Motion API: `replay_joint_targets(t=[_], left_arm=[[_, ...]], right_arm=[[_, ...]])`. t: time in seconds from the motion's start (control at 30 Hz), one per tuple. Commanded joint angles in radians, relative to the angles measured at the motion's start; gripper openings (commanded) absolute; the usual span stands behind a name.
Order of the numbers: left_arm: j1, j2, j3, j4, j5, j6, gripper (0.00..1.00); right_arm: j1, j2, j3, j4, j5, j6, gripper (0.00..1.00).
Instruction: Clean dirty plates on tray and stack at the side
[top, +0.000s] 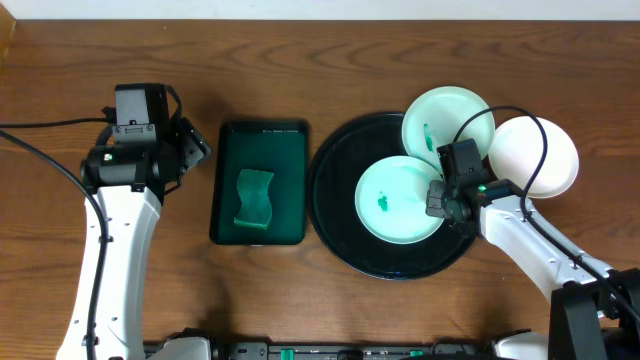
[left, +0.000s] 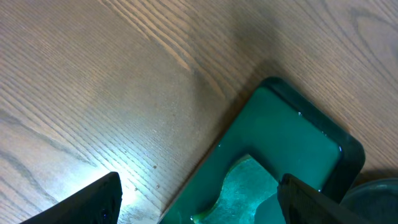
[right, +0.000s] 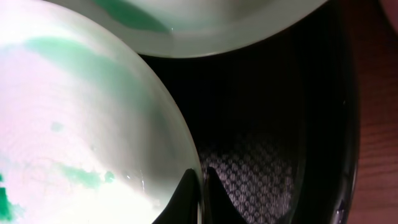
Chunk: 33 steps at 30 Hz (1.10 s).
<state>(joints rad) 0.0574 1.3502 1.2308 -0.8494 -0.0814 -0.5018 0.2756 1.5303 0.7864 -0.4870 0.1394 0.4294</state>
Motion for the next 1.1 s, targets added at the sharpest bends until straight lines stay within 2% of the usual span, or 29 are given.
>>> replay_joint_targets(t=[0.0, 0.2, 0.5, 0.83, 1.07], left_arm=[[0.004, 0.002, 0.01, -0.002, -0.006, -0.008, 0.81], [0.004, 0.002, 0.01, -0.002, -0.006, -0.008, 0.8], [0.004, 0.002, 0.01, -0.002, -0.006, -0.008, 0.8], [0.004, 0.002, 0.01, -0.002, -0.006, -0.008, 0.8], [0.004, 0.002, 0.01, -0.002, -0.006, -0.008, 0.8]], right_arm=[[-0.001, -0.016, 0.02, -0.002, 0.062, 0.038, 0.01], [0.001, -0.014, 0.018, -0.039, 0.053, 0.03, 0.02], [0.001, -0.014, 0.018, -0.05, 0.01, -0.001, 0.15], [0.001, -0.014, 0.018, -0.052, 0.01, -0.001, 0.17], [0.001, -0.013, 0.017, -0.07, 0.009, -0.004, 0.36]])
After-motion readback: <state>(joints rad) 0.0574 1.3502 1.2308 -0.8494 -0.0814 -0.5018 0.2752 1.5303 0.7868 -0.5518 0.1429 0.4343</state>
